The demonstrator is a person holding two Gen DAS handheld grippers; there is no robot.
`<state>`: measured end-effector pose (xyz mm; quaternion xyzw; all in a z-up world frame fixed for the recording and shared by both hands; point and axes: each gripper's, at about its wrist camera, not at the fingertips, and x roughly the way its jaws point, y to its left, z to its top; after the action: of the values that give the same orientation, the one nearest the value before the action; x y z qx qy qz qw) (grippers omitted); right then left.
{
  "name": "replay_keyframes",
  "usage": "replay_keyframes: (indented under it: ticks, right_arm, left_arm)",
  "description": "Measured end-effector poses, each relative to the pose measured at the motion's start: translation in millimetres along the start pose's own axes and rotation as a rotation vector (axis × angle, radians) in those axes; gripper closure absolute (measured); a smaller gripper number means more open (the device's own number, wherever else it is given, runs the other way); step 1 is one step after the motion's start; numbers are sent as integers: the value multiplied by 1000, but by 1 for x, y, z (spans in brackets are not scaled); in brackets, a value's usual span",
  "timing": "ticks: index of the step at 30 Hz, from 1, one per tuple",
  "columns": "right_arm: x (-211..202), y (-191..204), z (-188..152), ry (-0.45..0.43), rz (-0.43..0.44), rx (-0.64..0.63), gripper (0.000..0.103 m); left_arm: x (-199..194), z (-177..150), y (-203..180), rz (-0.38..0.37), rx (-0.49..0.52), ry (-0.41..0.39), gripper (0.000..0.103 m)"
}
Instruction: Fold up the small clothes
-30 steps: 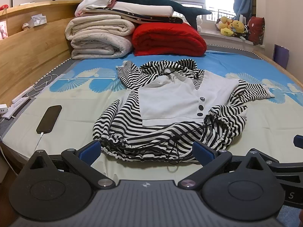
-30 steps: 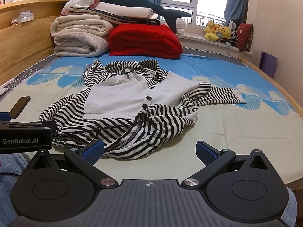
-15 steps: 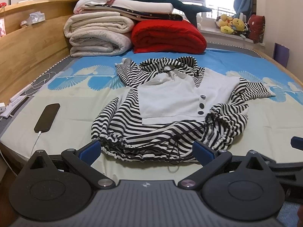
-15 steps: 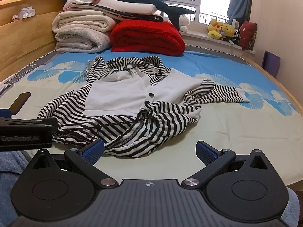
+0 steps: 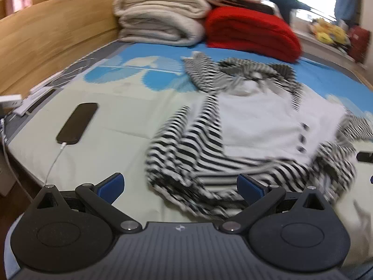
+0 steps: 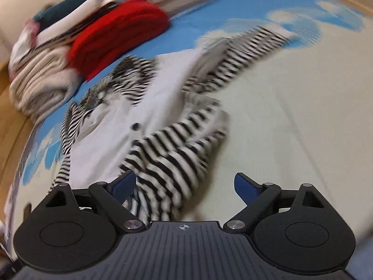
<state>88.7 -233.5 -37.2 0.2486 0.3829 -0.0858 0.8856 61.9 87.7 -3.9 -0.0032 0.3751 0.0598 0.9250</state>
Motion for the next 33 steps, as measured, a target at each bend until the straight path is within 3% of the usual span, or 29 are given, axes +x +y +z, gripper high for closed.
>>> replay_keyframes:
  ticks: [3,5,7,10,13,17,18,19,20,21,22,25,27,29,30,31,32,33]
  right_arm:
    - [36,39,4,8,16,-186,11]
    - [65,57,1,53,-32,-342,17]
    - [77,56,-6,115,-63,-454,89]
    - [36,18,-12,122,-59,-343,92]
    - [-17,-27,-36,179,-50,-249,93]
    - [-39,-51,-82,317,-89,-228,91]
    - [-41,-55,-80,314,-91,-187,83]
    - [-46,-59,-73,283,-87,-139,64]
    - [-53,-60,-64,241,-95,-109,53]
    - [-61,-59,-54,190,-100,-90,33]
    - [-70,-59,-46,123,-81,-74,24]
    - [-81,-54,-22,41,-19,-59,17]
    - [-64,-53,-9,35,-57,-34,16]
    - [-35,-57,-3,91,-122,-8,16]
    - [-17,-57,-5,144,-159,5,17]
    - [2,-58,-10,212,-181,21,17]
    - [17,-60,-16,279,-168,34,20]
    - [27,-60,-21,334,-136,27,40]
  left_arm:
    - [18,12,13,26,-42,11,0]
    - [31,20,19,27,-57,16,0]
    - [47,25,22,6,-50,40,0]
    - [70,28,24,-19,-34,87,0]
    - [88,22,19,-61,-30,139,0]
    - [111,17,16,-134,-95,237,0]
    - [114,16,16,-147,-109,247,0]
    - [115,17,16,-157,-122,252,0]
    - [114,20,16,-170,-137,250,0]
    - [113,23,17,-188,-152,244,0]
    - [112,28,17,-207,-167,240,0]
    - [111,46,12,-264,-210,237,0]
    - [121,61,-3,-296,-207,262,0]
    - [138,70,-26,-302,-141,327,0]
    - [148,70,-36,-297,-91,369,7]
    - [155,67,-43,-282,-49,395,20]
    - [159,63,-43,-269,-30,416,68]
    - [160,57,-37,-297,-42,445,90]
